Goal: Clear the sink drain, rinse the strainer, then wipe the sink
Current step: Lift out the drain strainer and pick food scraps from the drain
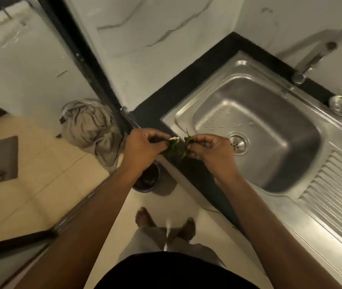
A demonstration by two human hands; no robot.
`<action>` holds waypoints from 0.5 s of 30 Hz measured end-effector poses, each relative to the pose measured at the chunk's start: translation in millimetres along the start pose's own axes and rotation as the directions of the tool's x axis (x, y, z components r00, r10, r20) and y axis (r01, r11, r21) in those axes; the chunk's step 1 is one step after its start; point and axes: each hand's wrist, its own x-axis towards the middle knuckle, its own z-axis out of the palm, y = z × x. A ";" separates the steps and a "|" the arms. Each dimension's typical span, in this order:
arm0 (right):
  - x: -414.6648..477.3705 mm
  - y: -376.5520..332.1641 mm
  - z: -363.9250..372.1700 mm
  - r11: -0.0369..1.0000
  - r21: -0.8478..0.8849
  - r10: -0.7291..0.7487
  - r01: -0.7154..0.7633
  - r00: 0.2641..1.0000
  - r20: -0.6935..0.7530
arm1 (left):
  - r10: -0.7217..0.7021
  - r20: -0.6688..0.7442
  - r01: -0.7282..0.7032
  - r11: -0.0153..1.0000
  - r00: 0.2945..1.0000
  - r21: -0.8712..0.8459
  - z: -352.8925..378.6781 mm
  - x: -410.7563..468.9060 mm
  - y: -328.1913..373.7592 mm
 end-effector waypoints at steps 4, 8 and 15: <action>-0.4 4.1 57.4 0.994 -0.105 -0.007 0.018 0.995 0.098 | -0.088 -0.093 0.087 0.996 0.992 -0.016 -48.2 -13.2 -35.3; 0.2 26.3 112.3 0.983 -0.180 0.049 -0.019 0.985 0.164 | -0.183 -0.125 0.182 0.983 0.975 -0.024 -89.0 -25.7 -84.9; 24.7 91.6 189.3 0.938 -0.278 0.245 -0.209 0.964 0.101 | -0.359 -0.156 0.354 0.933 0.920 -0.062 -119.9 -26.1 -182.6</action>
